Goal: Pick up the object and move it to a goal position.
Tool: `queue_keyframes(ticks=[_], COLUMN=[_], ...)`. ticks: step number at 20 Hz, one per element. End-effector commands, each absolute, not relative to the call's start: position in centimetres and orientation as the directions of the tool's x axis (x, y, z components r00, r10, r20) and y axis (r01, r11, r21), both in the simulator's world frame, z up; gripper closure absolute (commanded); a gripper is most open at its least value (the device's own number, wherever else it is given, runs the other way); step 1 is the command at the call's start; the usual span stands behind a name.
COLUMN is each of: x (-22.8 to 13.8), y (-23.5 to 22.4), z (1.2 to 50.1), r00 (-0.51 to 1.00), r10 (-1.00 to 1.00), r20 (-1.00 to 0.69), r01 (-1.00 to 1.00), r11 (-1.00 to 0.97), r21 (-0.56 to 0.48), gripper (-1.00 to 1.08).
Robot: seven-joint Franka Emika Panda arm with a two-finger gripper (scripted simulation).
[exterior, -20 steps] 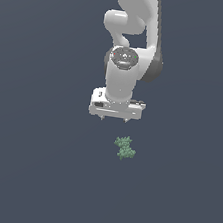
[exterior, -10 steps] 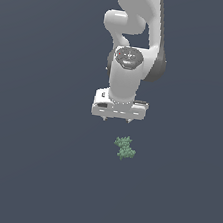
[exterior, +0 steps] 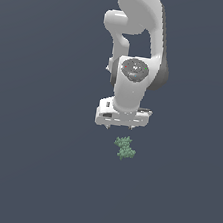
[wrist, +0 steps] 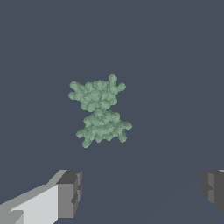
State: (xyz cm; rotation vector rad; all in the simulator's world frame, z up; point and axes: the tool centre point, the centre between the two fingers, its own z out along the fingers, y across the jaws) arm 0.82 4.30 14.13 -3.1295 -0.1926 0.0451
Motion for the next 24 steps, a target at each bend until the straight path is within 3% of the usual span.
queue_keyframes(ticks=[1,11,24], x=[1.7,4.5,4.7], y=[5.2,8.1,8.5], z=[13.1,9.6,7.4], r00=[0.988,0.965,0.961], r10=[0.156,0.264,0.275], r20=[-0.023,-0.003,-0.001], r01=[0.156,0.264,0.275], r11=[-0.988,-0.965,-0.961], r21=[-0.005,0.0,0.0], gripper=[-0.92,-0.92,-0.92])
